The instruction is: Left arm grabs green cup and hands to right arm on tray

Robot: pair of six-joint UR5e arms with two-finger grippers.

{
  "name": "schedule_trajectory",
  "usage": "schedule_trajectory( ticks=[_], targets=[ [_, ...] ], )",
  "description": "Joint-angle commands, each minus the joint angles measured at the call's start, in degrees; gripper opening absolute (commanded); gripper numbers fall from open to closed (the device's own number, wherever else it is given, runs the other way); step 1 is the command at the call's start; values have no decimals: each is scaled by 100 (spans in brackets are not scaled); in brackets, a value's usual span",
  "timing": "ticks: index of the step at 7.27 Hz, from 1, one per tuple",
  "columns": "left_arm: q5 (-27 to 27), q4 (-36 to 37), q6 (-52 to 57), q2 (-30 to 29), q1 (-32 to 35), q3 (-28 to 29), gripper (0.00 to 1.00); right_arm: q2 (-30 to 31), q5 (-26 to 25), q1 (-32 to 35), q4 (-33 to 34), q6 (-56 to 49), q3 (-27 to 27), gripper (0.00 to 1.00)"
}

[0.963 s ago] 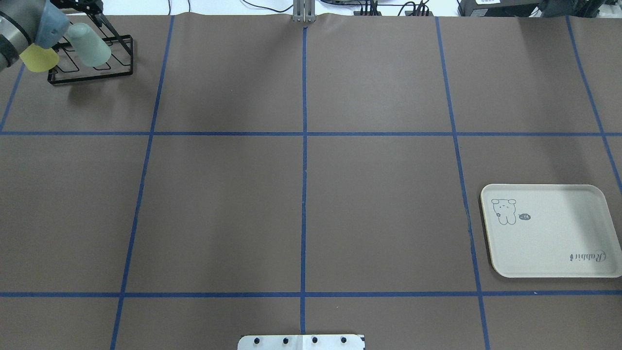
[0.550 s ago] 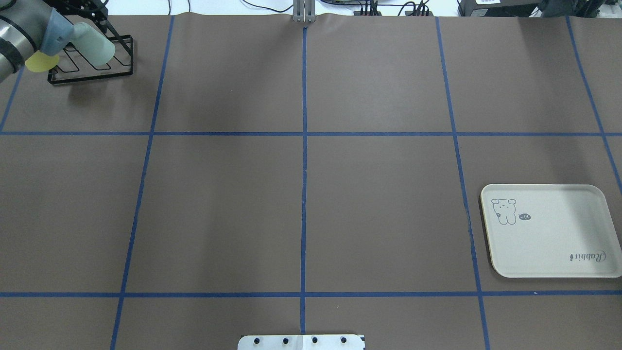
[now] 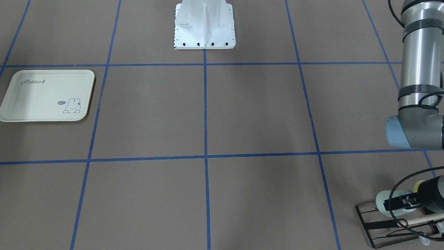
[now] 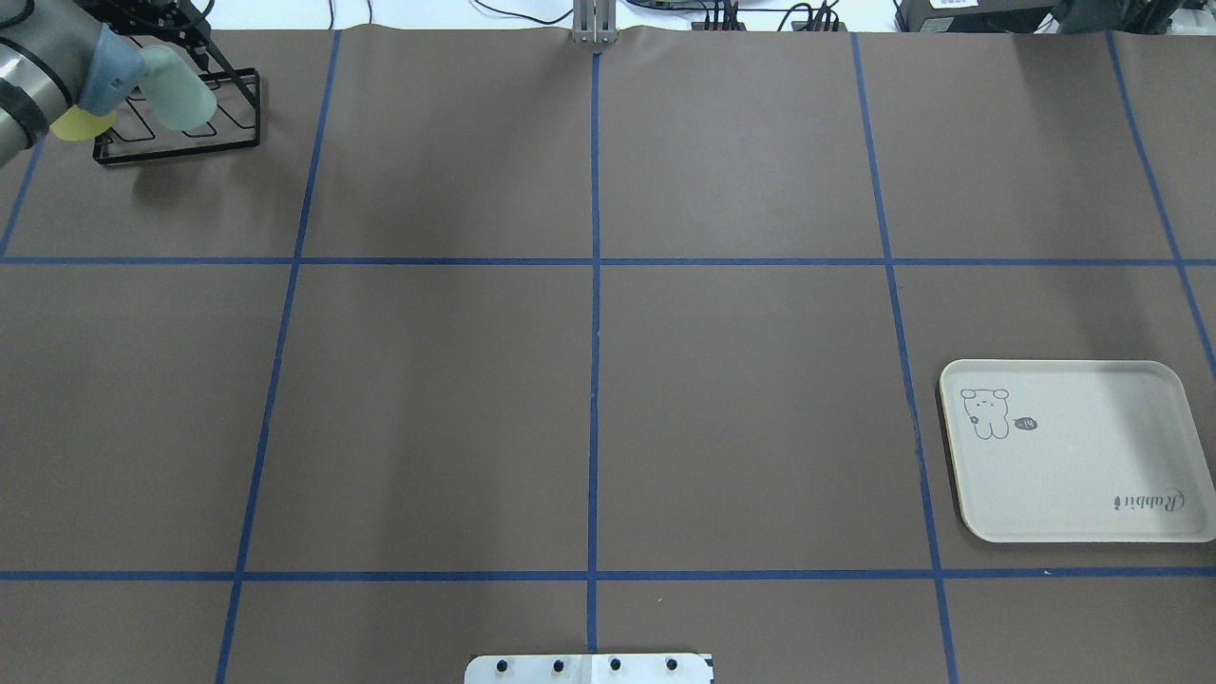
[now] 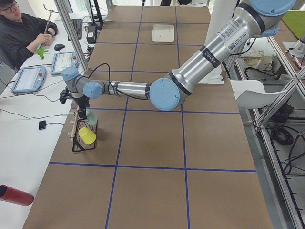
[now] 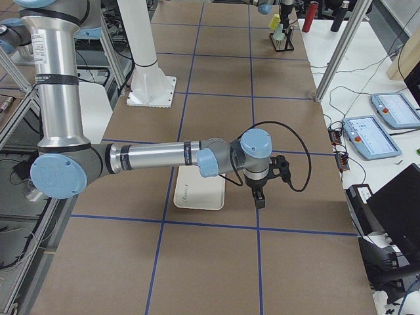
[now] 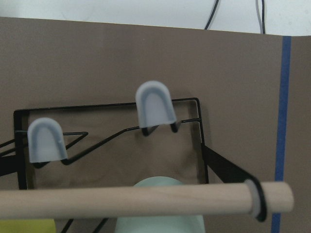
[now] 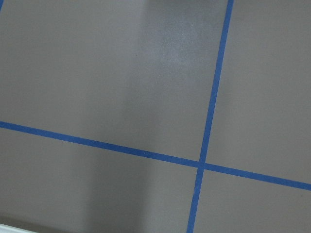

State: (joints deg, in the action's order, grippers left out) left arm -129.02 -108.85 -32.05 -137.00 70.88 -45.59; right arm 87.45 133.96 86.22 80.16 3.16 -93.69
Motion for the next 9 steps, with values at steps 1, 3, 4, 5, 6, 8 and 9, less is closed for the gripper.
schedule_trajectory(
  ticks=[1, 3, 4, 5, 6, 8, 9],
  targets=[
    [8, -14, 6, 6, -57, -11, 94, 0, 24, 0, 0, 0, 0, 100],
    [17, -14, 136, 24, -66, -20, 94, 0, 24, 0, 0, 0, 0, 100],
    [17, -14, 198, 24, -57, -11, 94, 0, 24, 0, 0, 0, 0, 100],
    [17, -5, 225, 24, -57, -20, 94, 0, 24, 0, 0, 0, 0, 100],
    [17, -5, 225, 24, -48, -20, 94, 0, 24, 0, 0, 0, 9, 100],
    [17, -5, 339, 24, 4, -20, 94, 0, 24, 0, 0, 0, 9, 100],
    [25, -5, 340, 32, 13, -20, 94, 0, 24, 0, 0, 0, 9, 100]
  ],
)
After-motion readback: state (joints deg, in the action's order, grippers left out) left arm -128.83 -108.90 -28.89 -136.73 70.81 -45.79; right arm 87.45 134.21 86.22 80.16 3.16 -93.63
